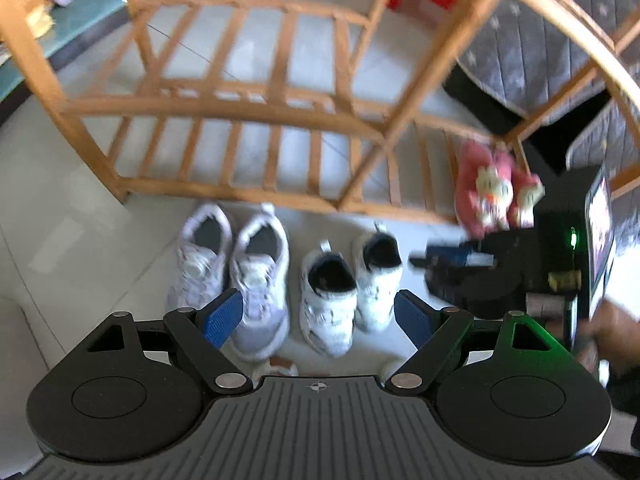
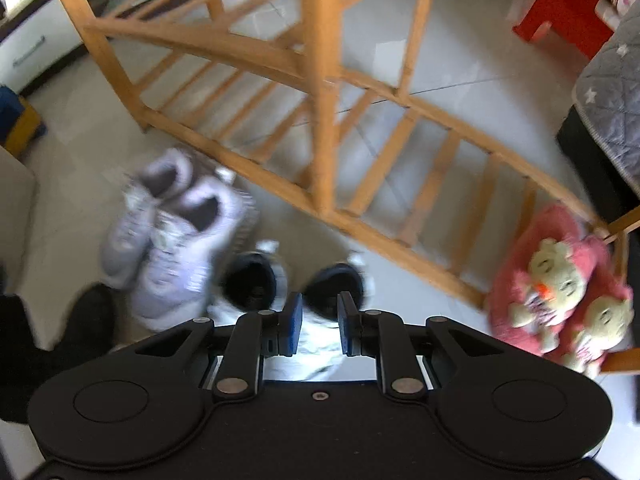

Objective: Organize scattered shoes
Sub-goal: 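Move the right gripper to the mint-lined white sneakers and grasp them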

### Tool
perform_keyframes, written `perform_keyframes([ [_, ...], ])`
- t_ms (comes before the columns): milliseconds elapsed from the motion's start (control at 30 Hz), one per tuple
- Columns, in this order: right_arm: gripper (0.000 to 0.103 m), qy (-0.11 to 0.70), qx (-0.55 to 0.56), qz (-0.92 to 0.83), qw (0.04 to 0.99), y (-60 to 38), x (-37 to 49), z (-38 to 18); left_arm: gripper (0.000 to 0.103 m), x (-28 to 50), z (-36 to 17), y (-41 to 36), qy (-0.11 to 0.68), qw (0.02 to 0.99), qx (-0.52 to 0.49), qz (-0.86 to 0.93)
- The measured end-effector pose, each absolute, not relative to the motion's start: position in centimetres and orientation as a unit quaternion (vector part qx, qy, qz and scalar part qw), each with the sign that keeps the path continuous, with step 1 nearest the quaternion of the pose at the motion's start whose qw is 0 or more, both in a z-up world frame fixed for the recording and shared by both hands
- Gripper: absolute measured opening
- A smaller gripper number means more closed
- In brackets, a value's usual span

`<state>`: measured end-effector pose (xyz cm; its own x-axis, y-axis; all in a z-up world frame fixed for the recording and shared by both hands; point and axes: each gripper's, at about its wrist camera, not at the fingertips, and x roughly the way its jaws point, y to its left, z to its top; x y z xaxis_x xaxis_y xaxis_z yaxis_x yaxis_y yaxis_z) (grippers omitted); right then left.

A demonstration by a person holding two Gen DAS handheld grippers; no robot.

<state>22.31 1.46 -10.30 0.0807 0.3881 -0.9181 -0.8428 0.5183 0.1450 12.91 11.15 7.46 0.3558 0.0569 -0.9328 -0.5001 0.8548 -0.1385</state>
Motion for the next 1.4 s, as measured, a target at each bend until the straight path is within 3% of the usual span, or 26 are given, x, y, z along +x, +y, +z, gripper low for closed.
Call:
perform_keyframes([
  [267,0.023,0.539,-0.194,0.423,0.701,5.2,20.3,-10.1,0.084,11.7,10.3,14.1,0.486,0.815,-0.229,0.217],
  [467,0.037,0.528,-0.165,0.420,0.719,9.3,19.3,-10.5,0.084,10.7,11.1,16.3,0.467,0.811,-0.253,0.245],
  [800,0.037,0.554,-0.126,0.379,0.730,14.8,19.7,-13.5,0.084,9.8,11.4,17.8,0.464,0.805,-0.271,0.252],
  [1400,0.037,0.583,-0.185,0.324,0.721,1.2,15.8,-14.1,0.084,11.1,11.6,15.8,0.458,0.811,-0.292,0.217],
])
